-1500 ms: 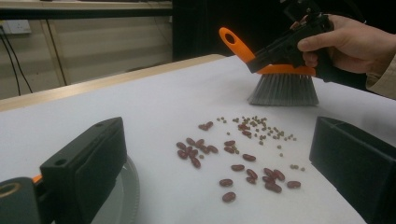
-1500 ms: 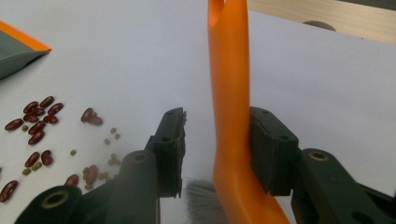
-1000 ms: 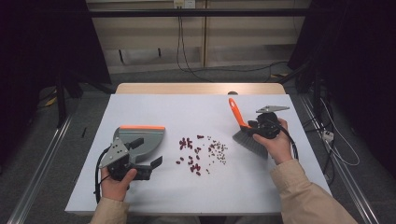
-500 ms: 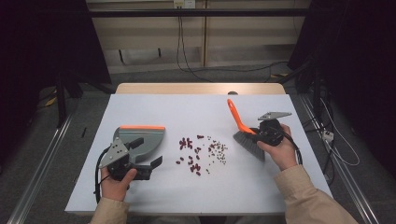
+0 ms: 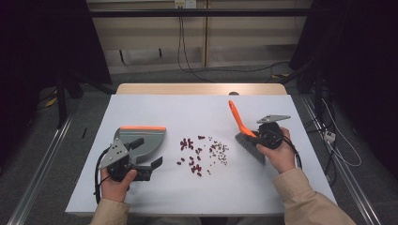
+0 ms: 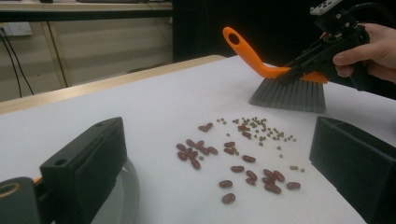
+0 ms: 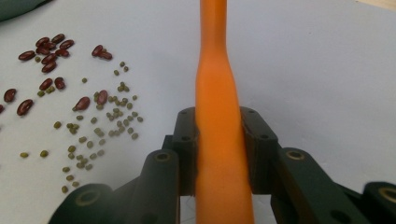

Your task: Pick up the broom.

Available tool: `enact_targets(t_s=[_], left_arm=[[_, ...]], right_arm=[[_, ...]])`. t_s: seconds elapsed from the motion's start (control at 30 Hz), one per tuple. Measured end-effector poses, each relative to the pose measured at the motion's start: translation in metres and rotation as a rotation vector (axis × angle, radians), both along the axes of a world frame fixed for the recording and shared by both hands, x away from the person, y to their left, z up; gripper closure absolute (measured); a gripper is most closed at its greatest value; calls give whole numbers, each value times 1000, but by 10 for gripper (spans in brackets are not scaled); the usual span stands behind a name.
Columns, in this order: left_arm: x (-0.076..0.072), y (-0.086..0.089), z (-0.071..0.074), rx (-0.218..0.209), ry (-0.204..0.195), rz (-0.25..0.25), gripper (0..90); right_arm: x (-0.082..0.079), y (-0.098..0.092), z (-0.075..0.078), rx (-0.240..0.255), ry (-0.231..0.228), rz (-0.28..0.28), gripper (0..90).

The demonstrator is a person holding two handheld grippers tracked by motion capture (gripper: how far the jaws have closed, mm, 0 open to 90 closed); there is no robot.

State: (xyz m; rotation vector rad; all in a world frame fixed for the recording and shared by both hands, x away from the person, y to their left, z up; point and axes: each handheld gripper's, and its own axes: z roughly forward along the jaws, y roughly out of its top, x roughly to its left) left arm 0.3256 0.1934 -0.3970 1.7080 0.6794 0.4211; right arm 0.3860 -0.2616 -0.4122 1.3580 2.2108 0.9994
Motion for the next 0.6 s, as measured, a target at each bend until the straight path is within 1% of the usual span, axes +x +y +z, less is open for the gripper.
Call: enact_targets(t_s=[0.07, 0.13, 0.17, 0.23, 0.3, 0.33, 0.37, 0.43, 0.47, 0.5, 0.53, 0.57, 0.6], left_arm=[[0, 1, 0, 3, -1, 0, 38], [0, 2, 0, -1, 0, 5, 38], [0, 2, 0, 0, -1, 6, 38], [0, 3, 0, -2, -1, 9, 38], [0, 3, 0, -6, 0, 7, 38], [1, 4, 0, 1, -3, 5, 38], [0, 4, 0, -3, -2, 6, 38], [0, 4, 0, -7, 0, 7, 38], [1, 5, 0, 1, -4, 4, 38], [1, 5, 0, -7, -2, 9, 38], [1, 6, 0, 2, -4, 9, 38], [1, 7, 0, -4, -1, 9, 38], [1, 8, 0, -7, 0, 14, 38]], right_arm=[[-1, 3, -1, -3, -15, -18, 712], [-1, 6, -1, -20, -30, -22, 712], [0, 7, -1, -17, -34, -23, 712], [2, 9, 0, 15, -51, -32, 712], [5, 12, 2, 15, -63, -43, 712], [7, 14, 3, 22, -66, -39, 712], [9, 17, 3, 19, -75, -40, 712], [13, 22, 4, -3, -90, -40, 712], [16, 25, 4, -8, -96, -44, 712], [18, 27, 4, -11, -102, -52, 712], [21, 28, 4, -29, -118, -58, 712], [23, 31, 4, -61, -128, -69, 712], [25, 32, 3, -80, -137, -85, 712]])
